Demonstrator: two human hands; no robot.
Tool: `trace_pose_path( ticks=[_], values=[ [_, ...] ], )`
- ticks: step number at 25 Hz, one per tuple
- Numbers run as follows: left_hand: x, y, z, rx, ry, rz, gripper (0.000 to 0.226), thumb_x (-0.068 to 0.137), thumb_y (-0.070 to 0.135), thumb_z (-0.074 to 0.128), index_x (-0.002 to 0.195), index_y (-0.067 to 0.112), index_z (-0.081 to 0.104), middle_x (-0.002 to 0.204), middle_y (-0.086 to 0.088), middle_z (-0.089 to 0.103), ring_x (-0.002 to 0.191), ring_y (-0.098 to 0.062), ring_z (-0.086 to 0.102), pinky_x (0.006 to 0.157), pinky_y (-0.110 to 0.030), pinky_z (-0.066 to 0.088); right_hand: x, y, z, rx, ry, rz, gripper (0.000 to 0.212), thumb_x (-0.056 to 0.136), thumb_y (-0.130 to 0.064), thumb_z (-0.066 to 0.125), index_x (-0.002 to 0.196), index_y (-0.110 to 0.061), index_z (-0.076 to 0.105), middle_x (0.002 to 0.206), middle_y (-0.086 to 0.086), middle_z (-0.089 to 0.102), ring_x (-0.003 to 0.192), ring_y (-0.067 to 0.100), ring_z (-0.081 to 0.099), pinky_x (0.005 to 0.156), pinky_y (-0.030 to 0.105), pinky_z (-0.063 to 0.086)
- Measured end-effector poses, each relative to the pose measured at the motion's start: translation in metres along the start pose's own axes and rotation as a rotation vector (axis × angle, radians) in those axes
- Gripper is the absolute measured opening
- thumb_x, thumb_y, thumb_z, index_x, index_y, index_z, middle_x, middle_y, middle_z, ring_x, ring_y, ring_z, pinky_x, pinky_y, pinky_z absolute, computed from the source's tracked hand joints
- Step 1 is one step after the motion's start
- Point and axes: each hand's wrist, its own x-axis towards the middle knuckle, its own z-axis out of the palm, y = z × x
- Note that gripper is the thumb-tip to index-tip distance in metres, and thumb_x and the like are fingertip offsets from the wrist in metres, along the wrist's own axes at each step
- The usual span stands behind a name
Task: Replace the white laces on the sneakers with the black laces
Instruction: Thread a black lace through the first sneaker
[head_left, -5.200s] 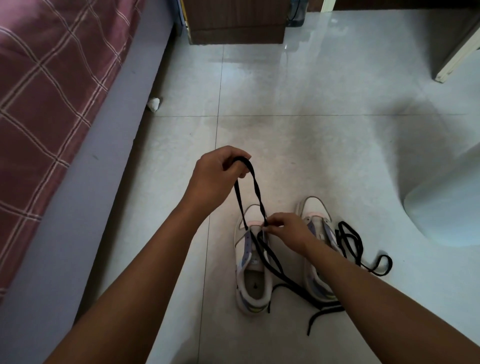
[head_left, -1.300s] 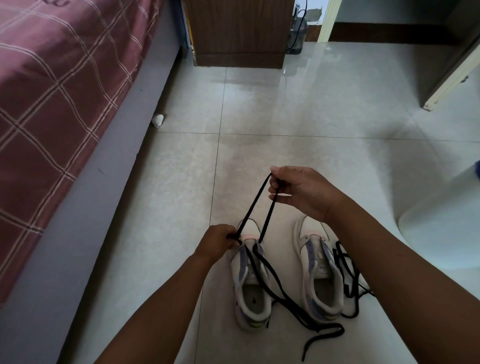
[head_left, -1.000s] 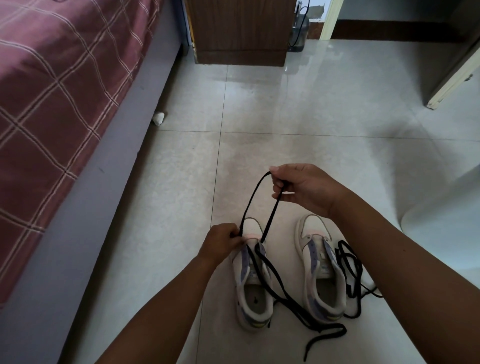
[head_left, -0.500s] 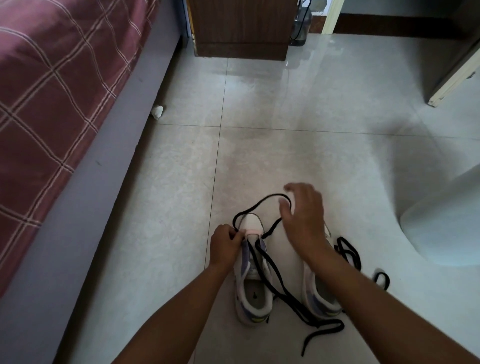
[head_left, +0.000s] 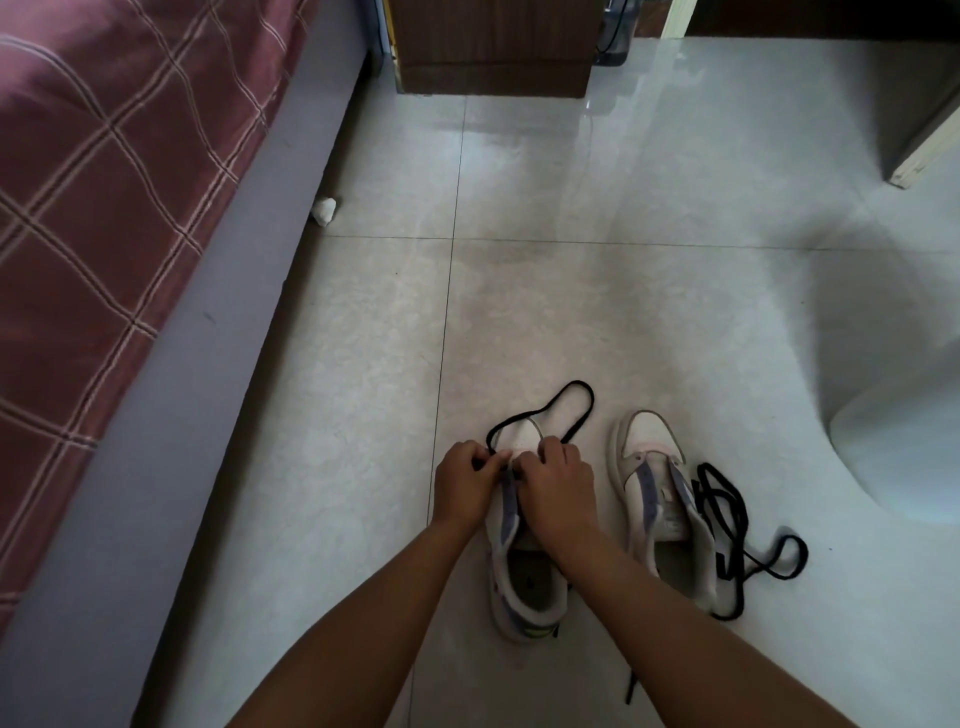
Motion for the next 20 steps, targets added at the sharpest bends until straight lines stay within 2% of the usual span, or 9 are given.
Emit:
trace_pose_path(
  ticks=[3,8,12,15,17,19,20],
  values=[
    [0.002,-0.001,0.001,-0.034,0.003,-0.053,0.028,0.087,0.028,0.065,0.072,0.006,0.057,0.075,-0.011,0.059,0.069,-0.017,0.052,0.065,-0.03,0.041,0.007,0.005,0.004,0.012,-0.033,-0.07,0.027,0.092,-0.021,0.049,0.115,-0.015,0.063,0.123,0.005,0.049,0.113,0.024,0.044,0.087,0.031,0.035],
    [0.004,-0.002,-0.001,-0.066,-0.021,-0.099,0.031,0.087,0.03,0.065,0.063,0.014,0.053,0.063,0.001,0.053,0.062,-0.012,0.05,0.059,-0.024,0.039,0.013,0.004,0.005,0.046,-0.043,-0.022,0.026,0.093,-0.025,0.049,0.109,-0.02,0.068,0.119,0.003,0.048,0.11,0.024,0.042,0.08,0.029,0.033],
    [0.004,-0.001,0.0,-0.087,-0.032,-0.159,0.03,0.089,0.032,0.063,0.065,0.014,0.057,0.059,0.003,0.053,0.061,-0.012,0.05,0.06,-0.024,0.038,0.014,0.003,0.01,-0.044,-0.05,-0.054,0.028,0.09,-0.023,0.05,0.113,-0.018,0.065,0.129,0.002,0.043,0.117,0.025,0.039,0.092,0.034,0.031],
    [0.005,0.0,0.0,-0.087,-0.037,-0.178,0.03,0.088,0.034,0.063,0.068,0.012,0.06,0.061,0.003,0.055,0.063,-0.012,0.051,0.062,-0.025,0.038,0.012,0.0,0.013,-0.05,-0.01,-0.027,0.027,0.091,-0.022,0.048,0.11,-0.014,0.066,0.13,0.002,0.046,0.117,0.026,0.041,0.094,0.036,0.031],
    [0.006,-0.001,0.001,-0.094,-0.036,-0.177,0.03,0.088,0.034,0.062,0.069,0.012,0.06,0.062,0.002,0.055,0.063,-0.013,0.052,0.062,-0.025,0.039,0.01,-0.006,0.011,-0.005,0.036,-0.003,0.019,0.087,-0.016,0.057,0.097,-0.006,0.07,0.12,0.008,0.056,0.109,0.032,0.05,0.088,0.041,0.039],
    [0.006,-0.003,0.0,-0.081,-0.039,-0.157,0.027,0.088,0.034,0.062,0.073,0.012,0.061,0.065,0.002,0.058,0.066,-0.013,0.054,0.063,-0.026,0.041,0.007,-0.008,0.012,0.052,0.09,-0.013,0.01,0.072,-0.008,0.072,0.079,-0.001,0.072,0.103,0.013,0.065,0.091,0.037,0.06,0.071,0.044,0.048],
    [0.005,-0.004,-0.001,-0.092,-0.053,-0.134,0.023,0.088,0.032,0.063,0.077,0.011,0.064,0.07,0.0,0.061,0.069,-0.014,0.057,0.065,-0.027,0.044,0.007,-0.007,0.014,0.07,0.108,-0.029,0.011,0.068,-0.005,0.075,0.076,0.001,0.071,0.1,0.014,0.066,0.086,0.038,0.061,0.066,0.043,0.05]
  ],
)
